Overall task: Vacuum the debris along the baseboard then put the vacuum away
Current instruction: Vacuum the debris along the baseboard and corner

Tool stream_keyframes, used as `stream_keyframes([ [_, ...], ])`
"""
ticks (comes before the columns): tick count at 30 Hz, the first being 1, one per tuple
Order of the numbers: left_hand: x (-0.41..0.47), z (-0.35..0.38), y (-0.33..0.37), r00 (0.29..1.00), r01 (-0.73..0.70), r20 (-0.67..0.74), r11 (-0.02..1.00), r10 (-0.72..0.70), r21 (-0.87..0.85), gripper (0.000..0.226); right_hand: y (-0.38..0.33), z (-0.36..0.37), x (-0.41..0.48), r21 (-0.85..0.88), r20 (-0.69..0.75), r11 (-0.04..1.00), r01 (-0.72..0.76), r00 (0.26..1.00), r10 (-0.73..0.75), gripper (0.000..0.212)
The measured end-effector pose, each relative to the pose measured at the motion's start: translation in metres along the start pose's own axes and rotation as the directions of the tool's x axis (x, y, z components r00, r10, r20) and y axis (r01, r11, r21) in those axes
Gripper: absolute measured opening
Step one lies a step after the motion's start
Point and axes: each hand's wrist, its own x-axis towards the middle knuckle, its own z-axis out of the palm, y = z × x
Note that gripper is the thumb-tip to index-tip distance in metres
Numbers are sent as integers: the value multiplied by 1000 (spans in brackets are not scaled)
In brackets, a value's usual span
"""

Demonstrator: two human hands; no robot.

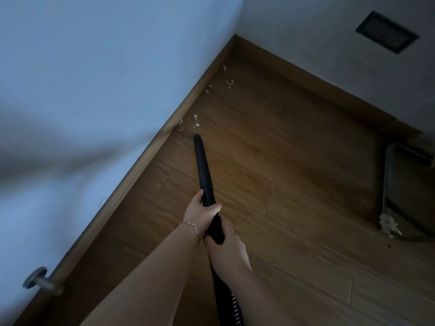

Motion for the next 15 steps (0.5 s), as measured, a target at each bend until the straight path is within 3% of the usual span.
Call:
stream_keyframes([
  [4, -2, -15, -2, 998, -30, -53, 999, 32, 39, 16, -6, 17, 0, -5, 11, 1000, 25, 1000, -25, 55],
  [9, -3, -34, 3, 991, -47, -125, 998, 52, 39, 17, -19, 27, 3, -18, 46, 996, 86, 995, -85, 60],
  [15, 8, -44, 15, 994, -42, -103, 999, 41, -1, 16, -33, 31, 18, -38, 30, 996, 83, 996, -82, 62],
])
